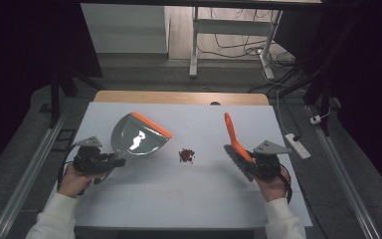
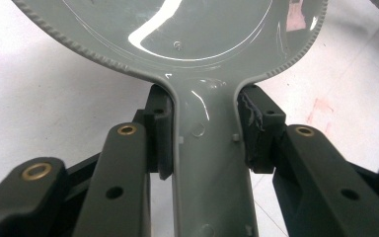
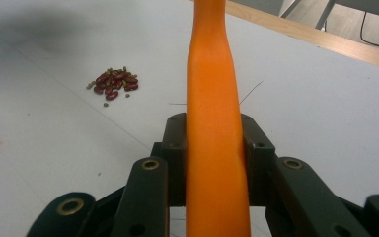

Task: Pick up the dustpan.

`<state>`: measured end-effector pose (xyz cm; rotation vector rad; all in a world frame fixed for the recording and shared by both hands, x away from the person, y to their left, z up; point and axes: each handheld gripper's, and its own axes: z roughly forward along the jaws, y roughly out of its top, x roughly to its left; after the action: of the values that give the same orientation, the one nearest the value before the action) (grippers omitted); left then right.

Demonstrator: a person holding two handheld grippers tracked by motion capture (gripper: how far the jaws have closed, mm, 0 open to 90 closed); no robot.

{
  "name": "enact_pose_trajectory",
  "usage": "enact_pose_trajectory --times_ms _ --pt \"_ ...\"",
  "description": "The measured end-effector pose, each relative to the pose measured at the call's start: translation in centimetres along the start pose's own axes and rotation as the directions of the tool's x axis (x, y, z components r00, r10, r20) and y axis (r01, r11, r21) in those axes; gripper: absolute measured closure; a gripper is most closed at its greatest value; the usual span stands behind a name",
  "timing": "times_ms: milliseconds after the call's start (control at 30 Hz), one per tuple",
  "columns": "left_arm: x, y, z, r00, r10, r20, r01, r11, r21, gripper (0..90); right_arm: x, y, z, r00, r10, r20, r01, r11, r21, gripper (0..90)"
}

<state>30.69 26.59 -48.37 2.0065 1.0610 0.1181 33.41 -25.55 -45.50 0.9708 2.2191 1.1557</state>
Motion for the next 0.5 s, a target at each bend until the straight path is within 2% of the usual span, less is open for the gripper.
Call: enact_pose_trajectory --times_ms 200,333,500 --pt "-0.3 0.0 -0.1 0.9995 0.026 0.016 -0.027 0.9996 0.011 62.1 -0.1 0.4 0.5 0.9999 0.014 -0.006 -0.015 1.0 -0.009 70.0" --pt "-0.5 0.0 -0.1 0.9977 0.053 0.042 -0.054 0.9984 0.017 62.1 -0.2 0.8 0.9 0.9999 0.015 -0.003 -0.015 1.0 -0.01 70.1" --pt "-0.9 0.1 -0.1 0.9942 0.09 0.058 -0.093 0.9942 0.053 62.0 -0.4 1.4 1.2 0.9998 0.019 -0.004 -0.019 1.0 -0.024 70.0"
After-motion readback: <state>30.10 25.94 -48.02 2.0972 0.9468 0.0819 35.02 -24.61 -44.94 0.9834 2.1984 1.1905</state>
